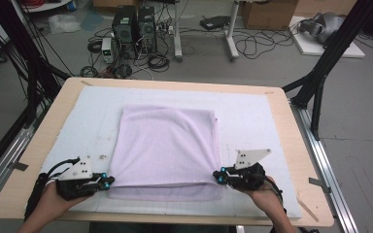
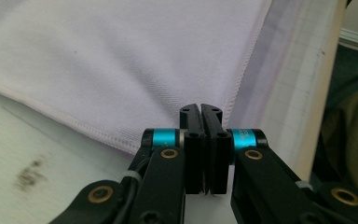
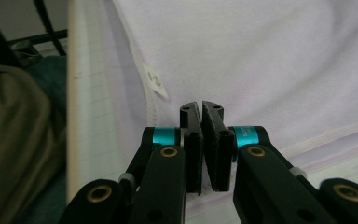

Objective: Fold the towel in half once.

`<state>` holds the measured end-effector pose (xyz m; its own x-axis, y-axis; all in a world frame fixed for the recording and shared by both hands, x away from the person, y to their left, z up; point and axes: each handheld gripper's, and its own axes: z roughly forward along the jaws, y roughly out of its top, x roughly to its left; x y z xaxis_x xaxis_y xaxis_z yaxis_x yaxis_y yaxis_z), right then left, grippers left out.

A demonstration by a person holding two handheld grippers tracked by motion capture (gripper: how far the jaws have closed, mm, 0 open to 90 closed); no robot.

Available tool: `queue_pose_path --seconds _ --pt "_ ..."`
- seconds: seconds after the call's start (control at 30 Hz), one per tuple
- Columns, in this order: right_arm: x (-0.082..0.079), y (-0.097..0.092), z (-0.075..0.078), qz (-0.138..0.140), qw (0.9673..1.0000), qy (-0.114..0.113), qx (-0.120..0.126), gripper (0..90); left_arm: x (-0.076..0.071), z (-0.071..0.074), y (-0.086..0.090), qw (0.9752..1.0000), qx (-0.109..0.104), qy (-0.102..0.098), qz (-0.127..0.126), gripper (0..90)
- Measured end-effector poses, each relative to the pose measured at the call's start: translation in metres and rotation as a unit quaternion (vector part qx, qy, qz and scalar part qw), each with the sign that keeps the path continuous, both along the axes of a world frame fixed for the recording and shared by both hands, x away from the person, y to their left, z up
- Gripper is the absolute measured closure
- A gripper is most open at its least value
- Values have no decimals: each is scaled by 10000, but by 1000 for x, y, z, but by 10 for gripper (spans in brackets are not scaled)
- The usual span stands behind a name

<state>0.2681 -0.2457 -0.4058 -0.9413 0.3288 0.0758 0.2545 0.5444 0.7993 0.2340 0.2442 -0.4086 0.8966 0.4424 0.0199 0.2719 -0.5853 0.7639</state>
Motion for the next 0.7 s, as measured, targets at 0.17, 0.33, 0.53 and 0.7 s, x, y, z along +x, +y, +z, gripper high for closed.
queue_pose_path --seconds 0.17,0.33,0.53,0.7 --pt "-3 -2 -15 -44 9995 315 -17 722 4 -12 4 9997 -98 122 163 671" --pt "14 4 -19 -240 9994 265 31 637 17 -12 -1 9996 -143 58 240 646" --pt "30 12 -21 -269 9992 309 -3 590 25 -19 -12 9997 -137 169 135 637" --pt "22 19 -30 -117 9989 366 -273 571 18 -27 -18 9996 -18 279 -40 619"
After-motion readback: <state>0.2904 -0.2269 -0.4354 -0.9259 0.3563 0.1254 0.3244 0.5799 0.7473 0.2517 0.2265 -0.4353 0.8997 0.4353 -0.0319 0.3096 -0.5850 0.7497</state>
